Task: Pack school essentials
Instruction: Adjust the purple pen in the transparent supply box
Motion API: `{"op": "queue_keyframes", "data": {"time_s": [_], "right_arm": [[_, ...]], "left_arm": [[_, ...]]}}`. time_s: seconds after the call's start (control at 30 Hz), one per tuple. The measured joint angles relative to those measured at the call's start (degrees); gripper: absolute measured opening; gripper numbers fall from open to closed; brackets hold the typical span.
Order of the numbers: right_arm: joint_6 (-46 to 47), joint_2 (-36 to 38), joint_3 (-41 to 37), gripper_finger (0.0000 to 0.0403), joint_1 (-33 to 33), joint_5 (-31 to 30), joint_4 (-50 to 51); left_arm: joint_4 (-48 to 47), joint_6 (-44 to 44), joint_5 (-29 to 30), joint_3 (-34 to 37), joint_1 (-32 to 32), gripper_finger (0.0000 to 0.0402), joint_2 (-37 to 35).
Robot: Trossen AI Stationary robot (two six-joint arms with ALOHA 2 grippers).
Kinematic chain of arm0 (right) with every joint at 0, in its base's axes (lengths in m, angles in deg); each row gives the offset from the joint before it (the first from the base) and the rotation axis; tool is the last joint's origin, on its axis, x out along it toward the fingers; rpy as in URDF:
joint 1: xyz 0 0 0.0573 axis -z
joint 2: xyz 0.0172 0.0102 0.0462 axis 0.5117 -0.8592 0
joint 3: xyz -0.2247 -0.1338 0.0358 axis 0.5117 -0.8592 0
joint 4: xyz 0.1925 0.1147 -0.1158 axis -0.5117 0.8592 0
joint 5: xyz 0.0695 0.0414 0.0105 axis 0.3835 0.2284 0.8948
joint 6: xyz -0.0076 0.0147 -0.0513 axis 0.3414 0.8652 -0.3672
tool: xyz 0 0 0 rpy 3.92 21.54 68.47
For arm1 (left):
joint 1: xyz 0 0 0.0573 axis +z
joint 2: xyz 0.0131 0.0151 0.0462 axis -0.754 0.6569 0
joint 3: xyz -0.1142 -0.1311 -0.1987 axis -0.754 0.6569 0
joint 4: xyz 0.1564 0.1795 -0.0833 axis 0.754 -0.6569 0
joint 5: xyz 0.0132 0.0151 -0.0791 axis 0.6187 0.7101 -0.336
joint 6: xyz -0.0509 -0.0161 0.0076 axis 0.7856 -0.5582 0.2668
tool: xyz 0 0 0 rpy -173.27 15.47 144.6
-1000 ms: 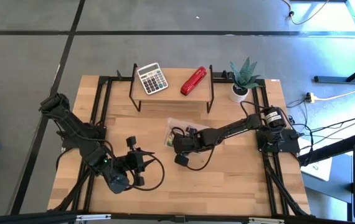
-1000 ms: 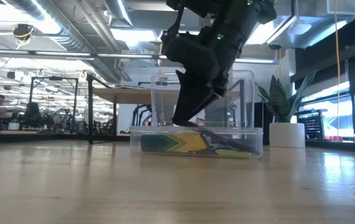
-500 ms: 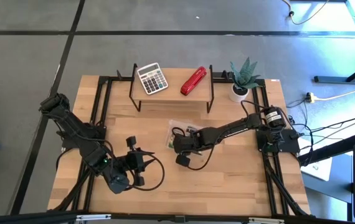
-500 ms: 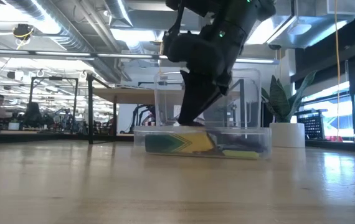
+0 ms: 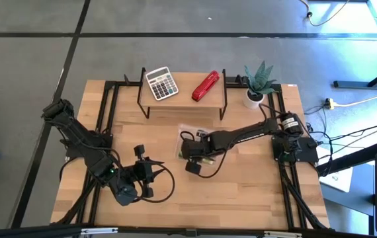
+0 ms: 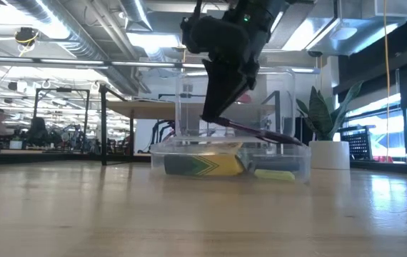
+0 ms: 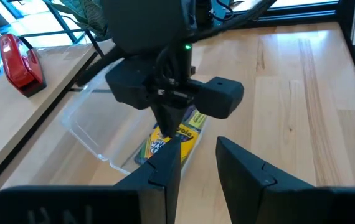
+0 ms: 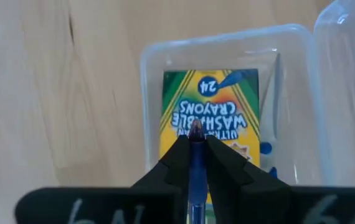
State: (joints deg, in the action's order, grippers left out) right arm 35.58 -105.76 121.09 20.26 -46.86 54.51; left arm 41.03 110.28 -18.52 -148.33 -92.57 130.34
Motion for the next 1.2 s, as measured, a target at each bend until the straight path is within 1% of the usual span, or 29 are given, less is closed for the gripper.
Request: {"op": "queue_keyframes", "data": {"time_s": [0.27,0.43,0.8,0.9,1.1,1.2], "right_arm": [[-1.7,0.0,0.6,0.004,1.5,0.0,0.4],[-2.9,0.0,0.6,0.0041,1.7,3.5,0.3],[-1.8,0.1,-3.3,0.0041,1.8,4.7,-1.6],[-1.8,0.1,-4.6,0.0041,1.9,7.3,-3.3],[-1.7,0.1,-4.9,0.0041,1.6,11.5,-3.1],[-1.7,0.1,-4.9,0.0041,1.6,16.2,-3.2]], "left_arm": [[0.0,0.0,0.0,0.0,0.0,0.0094,0.0],[0.0,0.0,0.0,0.0,0.0,0.0094,0.0],[0.0,0.0,0.0,0.0,0.2,0.0094,0.0],[0.0,0.0,0.0,0.0,0.3,0.0094,0.0],[0.0,0.0,0.0,0.0,0.4,0.0094,0.0],[0.0,0.0,0.0,0.0,0.4,0.0094,0.0]]}}
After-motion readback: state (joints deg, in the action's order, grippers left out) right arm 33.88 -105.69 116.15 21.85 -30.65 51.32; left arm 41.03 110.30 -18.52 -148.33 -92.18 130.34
